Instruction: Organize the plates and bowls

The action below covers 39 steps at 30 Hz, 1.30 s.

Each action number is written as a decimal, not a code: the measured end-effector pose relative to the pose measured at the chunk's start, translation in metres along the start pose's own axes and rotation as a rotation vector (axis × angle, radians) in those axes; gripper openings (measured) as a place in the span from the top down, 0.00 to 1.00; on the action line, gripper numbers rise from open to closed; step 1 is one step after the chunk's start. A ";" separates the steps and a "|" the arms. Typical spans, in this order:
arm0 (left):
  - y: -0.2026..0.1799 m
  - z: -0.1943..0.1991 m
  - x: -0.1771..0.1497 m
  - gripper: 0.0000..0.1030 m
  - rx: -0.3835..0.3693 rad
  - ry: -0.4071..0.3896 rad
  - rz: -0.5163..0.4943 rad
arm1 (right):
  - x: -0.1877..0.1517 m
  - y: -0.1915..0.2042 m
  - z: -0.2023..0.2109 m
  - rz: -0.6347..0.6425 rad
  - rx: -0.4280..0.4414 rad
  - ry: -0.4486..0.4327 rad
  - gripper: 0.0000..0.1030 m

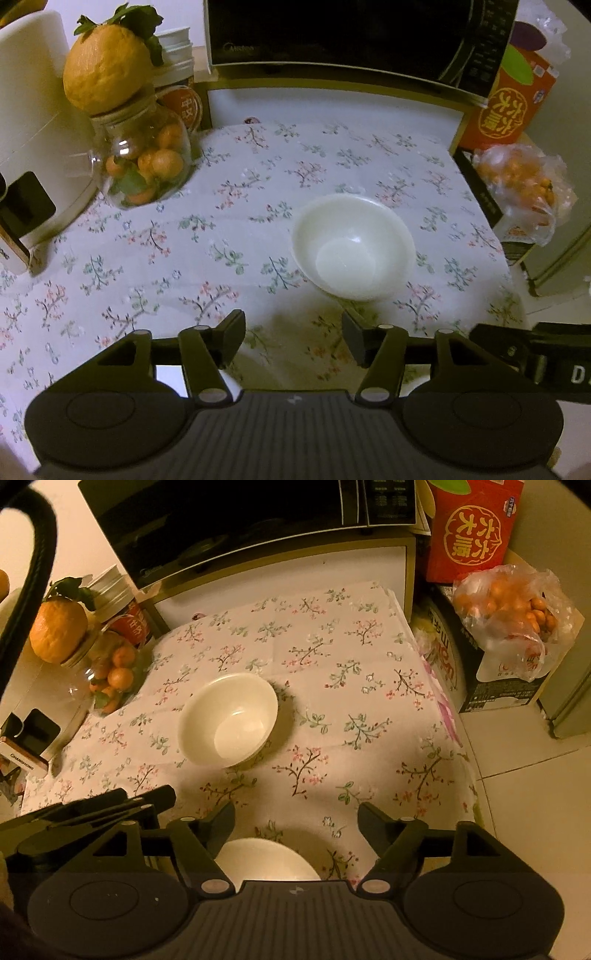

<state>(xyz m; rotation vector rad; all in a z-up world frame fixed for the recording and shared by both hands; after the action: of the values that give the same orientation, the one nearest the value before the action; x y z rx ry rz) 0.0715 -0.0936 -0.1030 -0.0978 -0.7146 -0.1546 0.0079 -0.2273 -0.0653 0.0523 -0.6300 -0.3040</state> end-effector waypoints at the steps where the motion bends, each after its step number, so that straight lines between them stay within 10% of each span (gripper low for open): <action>1: 0.001 -0.002 0.002 0.44 0.004 -0.002 0.002 | 0.002 0.000 -0.001 0.000 -0.005 -0.001 0.25; 12: 0.027 -0.026 0.017 0.00 0.038 0.003 0.059 | 0.014 -0.018 -0.026 -0.109 -0.038 0.027 0.09; 39: 0.041 -0.076 0.030 0.06 -0.007 0.046 0.197 | 0.036 -0.005 -0.084 -0.259 -0.005 0.032 0.12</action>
<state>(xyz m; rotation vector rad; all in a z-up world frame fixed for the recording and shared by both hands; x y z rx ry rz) 0.1493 -0.0671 -0.1418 -0.1697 -0.6549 0.0294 0.0835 -0.2465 -0.1134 0.1337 -0.5911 -0.5538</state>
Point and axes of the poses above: each gripper's, at about its wrist camera, not at the fingertips, and z roughly against the way its jaws point, y to its left, x to its top, the point moved 9 cm from there along -z, roughly the way its jaws point, and after that the axes turned 6 degrees about -y, right-handed, at the moved point
